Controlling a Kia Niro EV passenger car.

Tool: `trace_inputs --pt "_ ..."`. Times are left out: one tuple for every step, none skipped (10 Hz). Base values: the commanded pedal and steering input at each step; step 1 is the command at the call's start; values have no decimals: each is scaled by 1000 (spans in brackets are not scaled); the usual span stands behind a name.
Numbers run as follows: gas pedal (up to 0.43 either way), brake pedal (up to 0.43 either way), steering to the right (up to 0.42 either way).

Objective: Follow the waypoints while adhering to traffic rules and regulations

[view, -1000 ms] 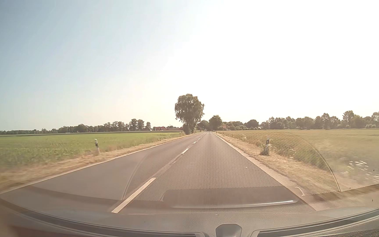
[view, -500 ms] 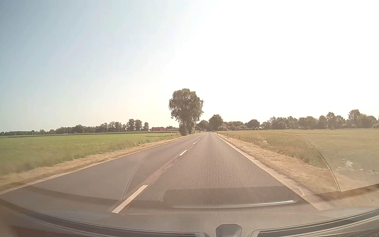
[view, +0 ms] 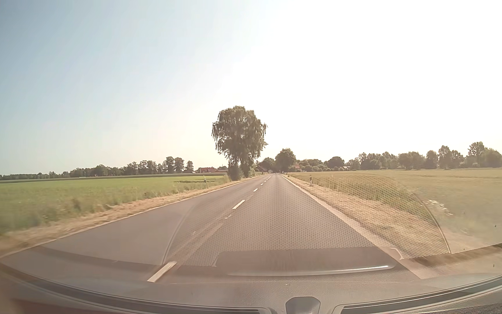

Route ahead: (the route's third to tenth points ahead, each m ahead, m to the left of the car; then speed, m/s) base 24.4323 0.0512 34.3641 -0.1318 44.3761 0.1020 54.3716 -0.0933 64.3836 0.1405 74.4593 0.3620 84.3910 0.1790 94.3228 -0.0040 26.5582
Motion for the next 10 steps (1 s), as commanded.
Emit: trace_inputs --pt "331 6 5" --pt "331 6 5" --pt "331 6 5" --pt "331 6 5" --pt "331 6 5" --pt "331 6 5" --pt "331 6 5" --pt "331 6 5" --pt "331 6 5" --pt "331 6 5"
